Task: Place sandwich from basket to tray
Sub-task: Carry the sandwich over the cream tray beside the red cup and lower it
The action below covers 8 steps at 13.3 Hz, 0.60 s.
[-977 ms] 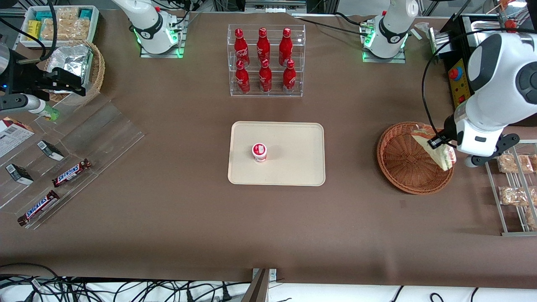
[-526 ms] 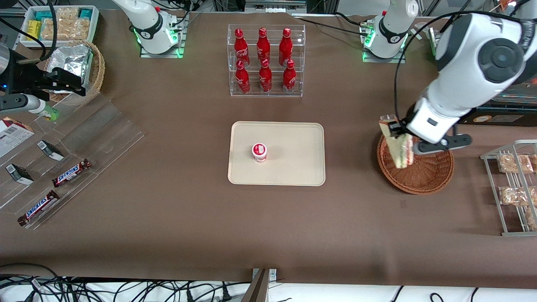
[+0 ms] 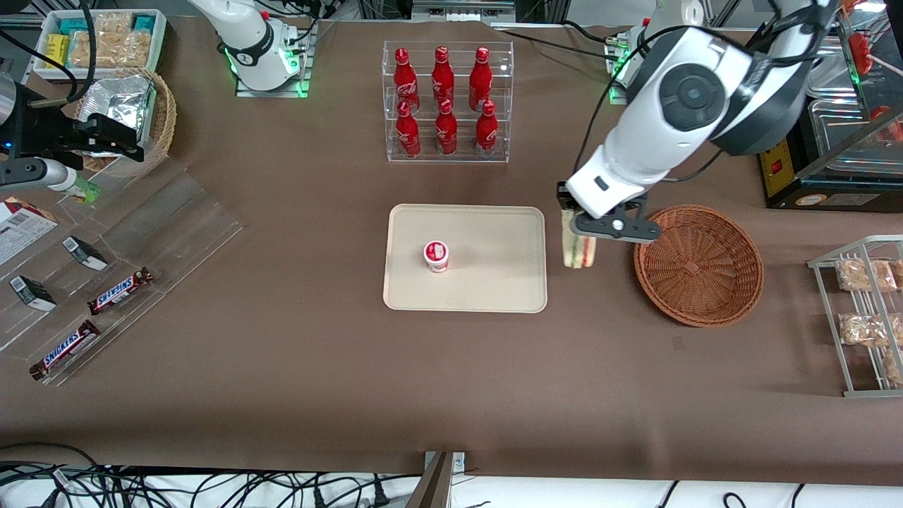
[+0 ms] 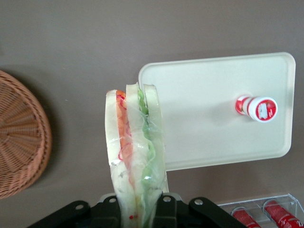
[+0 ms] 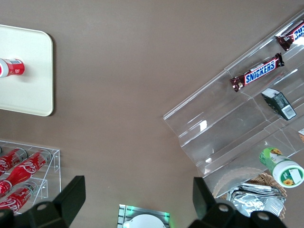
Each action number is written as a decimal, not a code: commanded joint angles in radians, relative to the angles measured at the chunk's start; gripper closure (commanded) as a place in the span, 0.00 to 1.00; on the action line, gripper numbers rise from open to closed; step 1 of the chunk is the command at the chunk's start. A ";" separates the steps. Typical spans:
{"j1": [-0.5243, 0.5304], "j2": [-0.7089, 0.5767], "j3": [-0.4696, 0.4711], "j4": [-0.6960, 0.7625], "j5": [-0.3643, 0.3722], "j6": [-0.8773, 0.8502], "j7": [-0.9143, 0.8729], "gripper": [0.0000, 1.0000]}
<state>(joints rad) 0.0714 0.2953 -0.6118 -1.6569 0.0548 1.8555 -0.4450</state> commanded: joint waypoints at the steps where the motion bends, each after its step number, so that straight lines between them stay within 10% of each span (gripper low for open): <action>1: -0.036 0.050 0.000 -0.004 0.003 0.049 -0.021 1.00; 8: -0.160 0.234 0.000 -0.052 0.251 0.276 -0.311 0.99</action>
<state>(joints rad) -0.0571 0.4667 -0.6124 -1.7218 0.2206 2.0893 -0.6746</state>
